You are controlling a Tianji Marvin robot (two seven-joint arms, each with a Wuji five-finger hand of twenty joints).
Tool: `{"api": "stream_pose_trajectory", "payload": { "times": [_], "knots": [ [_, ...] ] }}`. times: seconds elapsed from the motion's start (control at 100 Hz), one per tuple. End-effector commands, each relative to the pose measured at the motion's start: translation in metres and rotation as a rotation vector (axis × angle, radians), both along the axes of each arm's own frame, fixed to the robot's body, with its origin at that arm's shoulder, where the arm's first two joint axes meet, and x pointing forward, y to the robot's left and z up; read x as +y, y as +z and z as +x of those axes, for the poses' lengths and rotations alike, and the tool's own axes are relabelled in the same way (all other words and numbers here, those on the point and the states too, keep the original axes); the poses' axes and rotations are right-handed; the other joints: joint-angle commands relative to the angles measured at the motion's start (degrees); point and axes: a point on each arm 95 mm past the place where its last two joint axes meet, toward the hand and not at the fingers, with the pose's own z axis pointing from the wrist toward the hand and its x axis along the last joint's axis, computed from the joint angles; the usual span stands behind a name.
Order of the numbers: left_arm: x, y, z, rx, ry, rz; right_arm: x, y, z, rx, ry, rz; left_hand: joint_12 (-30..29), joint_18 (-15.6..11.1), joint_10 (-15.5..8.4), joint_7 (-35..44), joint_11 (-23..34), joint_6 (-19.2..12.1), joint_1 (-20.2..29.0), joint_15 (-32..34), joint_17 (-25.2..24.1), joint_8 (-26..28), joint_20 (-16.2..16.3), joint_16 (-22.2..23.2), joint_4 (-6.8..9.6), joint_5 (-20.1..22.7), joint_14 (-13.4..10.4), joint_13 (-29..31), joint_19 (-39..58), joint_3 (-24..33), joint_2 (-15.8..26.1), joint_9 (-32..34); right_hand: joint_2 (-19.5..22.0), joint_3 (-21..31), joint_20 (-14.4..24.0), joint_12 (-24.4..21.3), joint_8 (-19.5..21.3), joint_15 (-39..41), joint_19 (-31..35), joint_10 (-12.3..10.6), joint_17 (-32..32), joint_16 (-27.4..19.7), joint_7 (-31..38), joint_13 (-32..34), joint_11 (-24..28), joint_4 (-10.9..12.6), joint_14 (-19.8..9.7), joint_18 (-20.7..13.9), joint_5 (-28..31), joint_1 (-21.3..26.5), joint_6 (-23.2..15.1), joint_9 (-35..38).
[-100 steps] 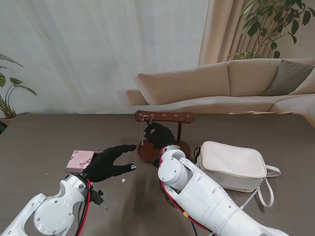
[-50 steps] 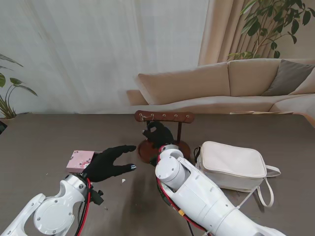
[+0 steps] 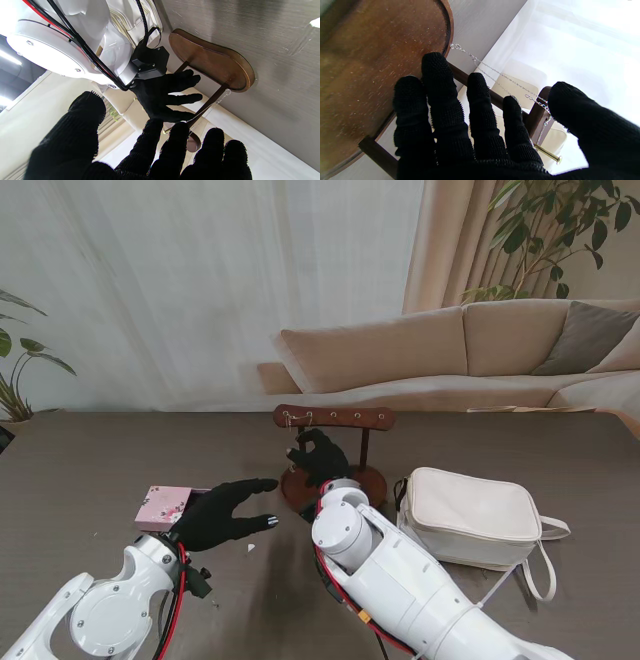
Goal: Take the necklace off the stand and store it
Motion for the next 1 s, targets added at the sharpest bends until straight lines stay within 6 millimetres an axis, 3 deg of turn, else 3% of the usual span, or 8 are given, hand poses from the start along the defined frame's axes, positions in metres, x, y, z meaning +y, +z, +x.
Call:
{"api": "stream_pose_trajectory", "payload": {
  "times": [0.0,0.16,0.26,0.64,0.68,0.82,0.99],
  "knots": [
    [-0.0022,-0.0003,-0.0011,0.013,-0.016,0.003,0.0065,-0.0022,-0.0049,0.016,0.015,0.006,0.4,-0.9,0.1,-0.1,-0.5,-0.9,1.3,-1.1,-0.5,0.3,0.6,-0.8,0.76,0.5,1.2,0.7,0.9,-1.5,2.2,0.3,-1.8,3.9,-0.2,0.1,-0.9,1.5,1.6,0.7,-6.8,0.4,-1.1,1.1,0.0,1.3,1.5,1.0,-3.4,-2.6,2.9,1.0],
    [-0.0019,-0.0004,-0.0012,0.01,-0.017,0.002,0.0063,-0.0067,-0.0061,0.021,0.012,-0.001,0.5,-0.9,0.2,0.0,-0.4,-0.8,1.3,-1.1,-0.5,0.4,0.7,-1.0,0.79,0.7,1.2,0.6,0.9,-1.7,2.3,0.4,-1.5,3.2,-0.5,-1.3,-1.6,0.7,1.3,1.5,-6.6,-0.1,-1.2,2.4,-1.9,1.2,1.7,1.4,-9.3,-2.7,8.0,2.1],
    [-0.002,-0.0004,-0.0014,0.011,-0.017,0.001,0.0073,-0.0079,-0.0068,0.028,0.012,0.003,0.5,-0.9,0.1,0.0,-0.5,-0.9,1.3,-1.1,-0.6,0.4,0.7,-1.0,0.8,0.8,1.3,0.6,0.9,-1.8,2.3,0.4,-1.5,3.0,-0.5,-1.3,-1.5,0.8,1.4,1.9,-6.5,0.0,0.0,2.7,-1.8,1.2,1.9,1.5,-10.8,-2.6,8.6,1.9],
    [-0.0031,-0.0015,-0.0007,0.026,-0.026,0.001,0.0124,-0.0033,-0.0061,0.026,0.032,0.006,0.5,-1.0,0.2,0.0,-0.4,-0.7,1.5,-1.2,-0.6,0.4,0.7,-1.5,0.87,0.9,1.3,0.6,0.9,-2.0,2.6,0.6,-2.6,4.2,-0.5,-1.0,-1.8,1.5,1.8,0.8,-6.0,0.5,0.6,3.4,-1.4,1.1,1.8,1.2,-3.8,-1.7,-4.4,3.6],
    [-0.0031,-0.0015,-0.0007,0.026,-0.026,0.001,0.0125,-0.0031,-0.0062,0.03,0.028,0.004,0.5,-1.0,0.2,0.1,-0.4,-0.7,1.5,-1.2,-0.7,0.4,0.7,-1.5,0.87,1.0,1.3,0.7,0.9,-2.1,2.5,0.7,-2.5,4.1,-0.5,-0.9,-1.8,1.7,1.9,0.8,-6.1,0.6,0.3,3.6,-1.4,1.1,1.9,1.4,-4.0,-1.8,-3.2,3.5],
    [-0.0031,-0.0016,-0.001,0.027,-0.027,-0.001,0.0111,-0.0061,-0.0064,0.034,0.026,-0.013,0.5,-0.9,0.3,0.1,-0.4,-0.6,1.5,-1.2,-0.7,0.5,0.8,-1.7,0.88,1.2,1.4,0.7,0.9,-2.1,2.5,0.8,-1.7,3.0,-0.6,-0.5,-2.1,2.2,1.9,1.6,-6.0,0.7,-0.7,3.6,-1.1,1.1,1.7,1.3,-7.5,-2.4,7.1,3.2],
    [-0.0034,-0.0018,-0.0008,0.025,-0.029,-0.002,0.0092,-0.0111,-0.005,0.048,0.016,-0.012,0.5,-0.9,0.3,0.2,-0.4,-0.6,1.6,-1.1,-0.6,0.5,0.8,-1.8,0.88,1.5,1.4,0.8,0.9,-2.2,2.6,1.0,-1.5,2.5,-0.7,-0.6,-2.1,1.8,1.7,2.4,-6.5,0.5,-0.1,3.2,-0.8,1.1,1.9,1.7,-10.8,-2.4,9.8,2.0]
  ]
}}
